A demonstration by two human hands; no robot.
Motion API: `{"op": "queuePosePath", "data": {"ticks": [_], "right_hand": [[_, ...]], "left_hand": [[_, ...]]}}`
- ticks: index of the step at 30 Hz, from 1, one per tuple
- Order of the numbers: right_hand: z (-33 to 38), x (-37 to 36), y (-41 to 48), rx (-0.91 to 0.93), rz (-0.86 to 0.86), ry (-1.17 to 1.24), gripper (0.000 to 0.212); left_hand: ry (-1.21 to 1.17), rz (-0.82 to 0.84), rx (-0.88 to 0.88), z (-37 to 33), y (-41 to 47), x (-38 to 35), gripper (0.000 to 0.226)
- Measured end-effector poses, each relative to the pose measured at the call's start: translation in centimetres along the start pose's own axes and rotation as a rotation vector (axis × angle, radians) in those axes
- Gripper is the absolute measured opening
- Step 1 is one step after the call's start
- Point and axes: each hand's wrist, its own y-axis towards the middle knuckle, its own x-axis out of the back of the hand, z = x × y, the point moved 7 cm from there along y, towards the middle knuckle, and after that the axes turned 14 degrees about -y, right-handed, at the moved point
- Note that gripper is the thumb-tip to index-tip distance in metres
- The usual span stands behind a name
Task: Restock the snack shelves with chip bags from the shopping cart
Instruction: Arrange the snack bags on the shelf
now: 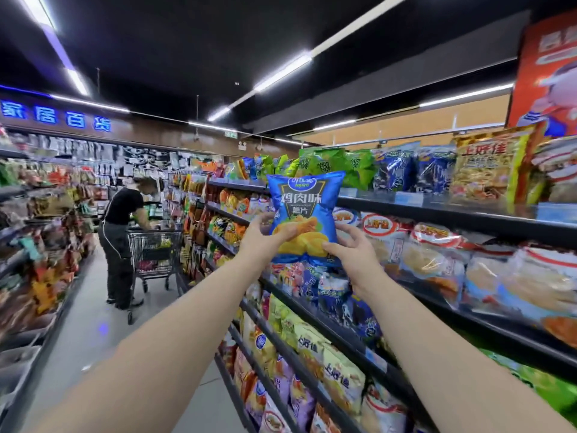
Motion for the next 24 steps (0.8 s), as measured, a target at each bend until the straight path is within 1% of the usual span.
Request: {"op": "queuePosePath", "data": {"ticks": [6, 9, 12, 15, 20, 24], "right_hand": [[-4.6, -6.0, 7.4, -0.013, -0.061, -0.052, 0.045], [-7.1, -9.1, 11.6, -0.041, -0.107, -0.082, 0.045], [-9.8, -12.1, 16.0, -0.089, -0.155, -0.099, 0.044], [-13.4, -14.6, 19.6, -0.164, -0.172, -0.133, 0.042], [-18.5, -16.5, 24.8, -0.239, -0.225, -0.192, 0.047], [-20.5, -16.0, 29.8, -0.236, -0.247, -0.242, 0.042]], "left_hand": [[-0.045, 0.087, 0.032, 6.2, 10.4, 4.5, 0.065], [-0.042, 0.138, 0.061, 8.9, 15.7, 6.7, 0.061], [-0.039, 0.203, 0.094, 11.9, 21.1, 8.4, 0.058], [-0.051, 0.232, 0.146, 15.6, 25.5, 9.7, 0.056], [-0.050, 0.289, 0.210, 21.1, 32.1, 10.0, 0.059], [-0.075, 0.313, 0.229, 24.4, 37.4, 8.4, 0.051]]}}
